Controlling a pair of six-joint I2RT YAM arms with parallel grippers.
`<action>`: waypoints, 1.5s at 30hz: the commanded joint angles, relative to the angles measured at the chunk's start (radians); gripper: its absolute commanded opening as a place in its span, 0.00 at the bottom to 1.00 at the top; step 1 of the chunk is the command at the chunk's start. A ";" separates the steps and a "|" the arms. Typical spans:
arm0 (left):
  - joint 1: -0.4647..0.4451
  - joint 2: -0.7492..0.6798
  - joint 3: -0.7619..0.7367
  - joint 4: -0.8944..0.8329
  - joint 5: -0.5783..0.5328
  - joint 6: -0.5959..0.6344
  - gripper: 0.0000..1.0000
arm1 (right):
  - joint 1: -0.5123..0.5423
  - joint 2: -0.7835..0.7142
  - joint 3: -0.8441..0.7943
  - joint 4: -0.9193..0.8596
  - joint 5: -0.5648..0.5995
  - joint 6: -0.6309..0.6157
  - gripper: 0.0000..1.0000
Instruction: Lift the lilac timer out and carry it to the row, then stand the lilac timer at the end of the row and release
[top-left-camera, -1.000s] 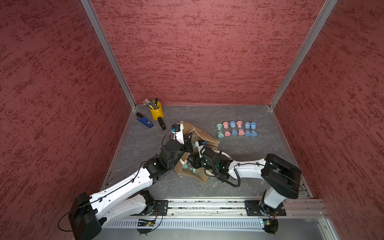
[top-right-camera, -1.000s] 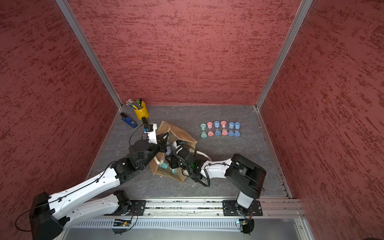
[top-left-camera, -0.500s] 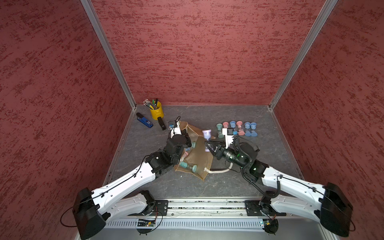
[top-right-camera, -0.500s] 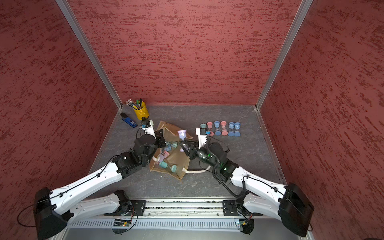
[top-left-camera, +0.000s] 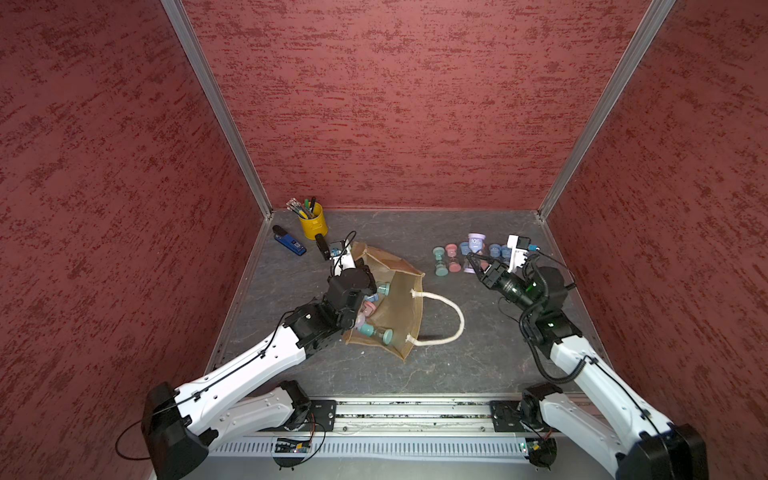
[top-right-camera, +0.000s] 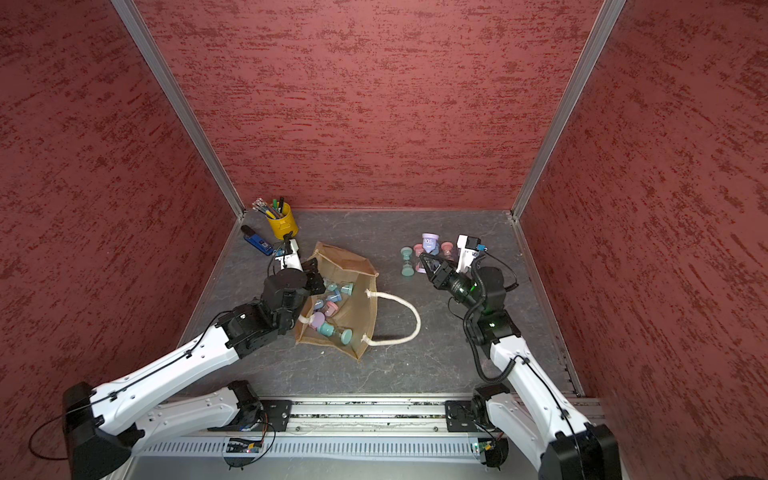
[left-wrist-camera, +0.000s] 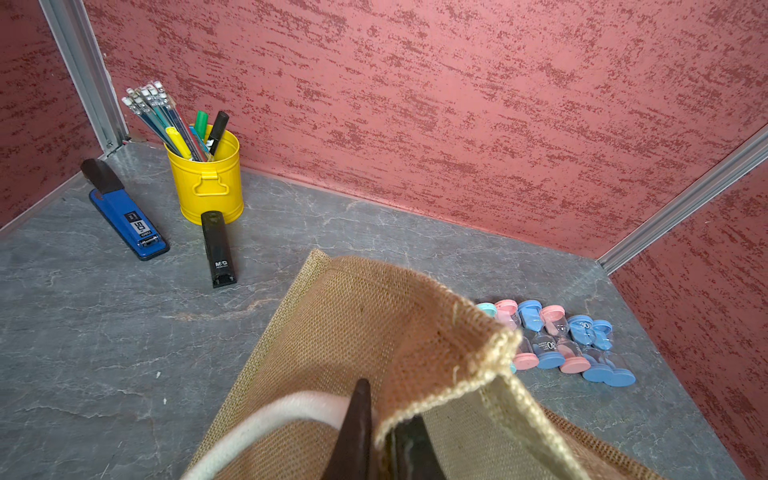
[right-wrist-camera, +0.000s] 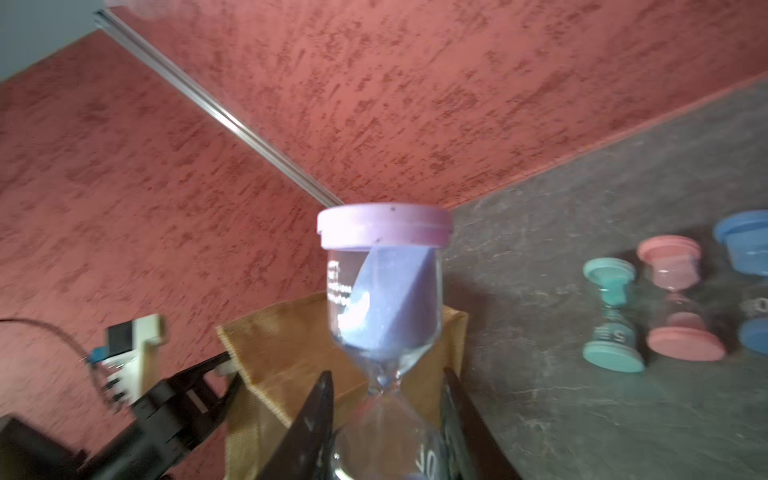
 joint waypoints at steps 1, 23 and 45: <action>0.009 -0.030 -0.024 -0.039 -0.005 -0.002 0.00 | -0.006 0.138 0.113 -0.077 -0.075 -0.051 0.18; 0.009 -0.099 -0.069 -0.057 0.032 -0.007 0.00 | 0.191 1.068 0.878 -0.599 0.429 -0.226 0.20; 0.021 -0.074 -0.071 -0.032 0.056 -0.008 0.00 | 0.201 0.988 0.854 -0.602 0.464 -0.189 0.53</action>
